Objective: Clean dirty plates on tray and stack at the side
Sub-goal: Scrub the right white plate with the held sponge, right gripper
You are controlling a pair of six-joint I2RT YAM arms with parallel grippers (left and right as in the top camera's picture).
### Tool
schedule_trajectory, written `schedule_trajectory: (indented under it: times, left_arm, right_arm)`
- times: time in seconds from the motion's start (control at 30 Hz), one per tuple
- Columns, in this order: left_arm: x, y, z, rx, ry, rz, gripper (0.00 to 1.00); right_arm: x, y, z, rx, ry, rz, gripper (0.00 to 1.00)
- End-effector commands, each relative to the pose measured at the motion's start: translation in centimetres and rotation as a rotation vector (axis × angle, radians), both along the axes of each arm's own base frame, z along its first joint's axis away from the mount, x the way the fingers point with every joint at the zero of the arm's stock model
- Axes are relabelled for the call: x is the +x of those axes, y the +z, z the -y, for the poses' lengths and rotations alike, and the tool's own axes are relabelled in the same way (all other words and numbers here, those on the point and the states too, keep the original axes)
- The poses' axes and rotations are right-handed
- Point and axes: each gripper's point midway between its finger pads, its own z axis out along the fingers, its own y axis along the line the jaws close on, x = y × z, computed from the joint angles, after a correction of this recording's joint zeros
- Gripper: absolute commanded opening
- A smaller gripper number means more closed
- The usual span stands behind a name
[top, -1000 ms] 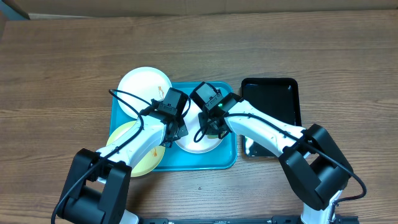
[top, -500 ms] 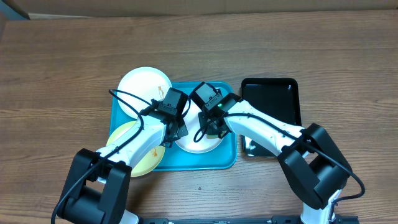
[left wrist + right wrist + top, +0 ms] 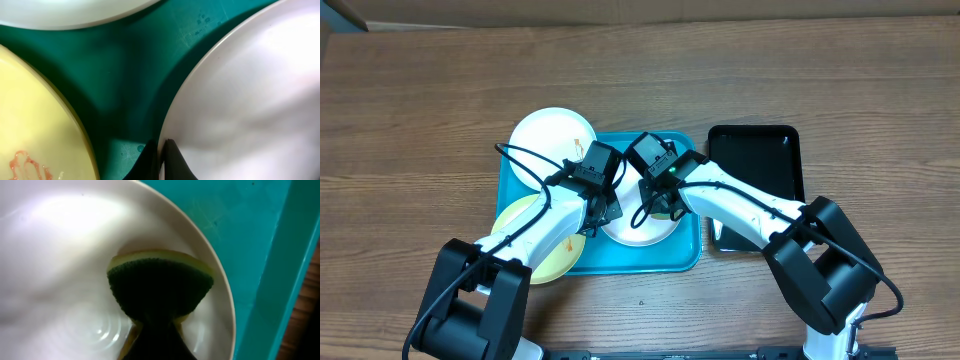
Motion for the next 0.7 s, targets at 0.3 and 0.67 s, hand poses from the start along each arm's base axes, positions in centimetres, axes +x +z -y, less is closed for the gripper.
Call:
schedule_trajectory:
  times: [0.3, 0.67]
  left_arm:
    - [-0.7, -0.8, -1.3, 0.060, 0.002, -0.026, 0.04]
    - [-0.7, -0.8, -1.3, 0.060, 0.002, -0.027, 0.04]
  right_arm:
    - [-2.9, -3.1, -0.9, 0.099, 0.029, -0.126, 0.04]
    - [-3.0, -1.6, -4.4, 0.296, 0.103, -0.165, 0.04]
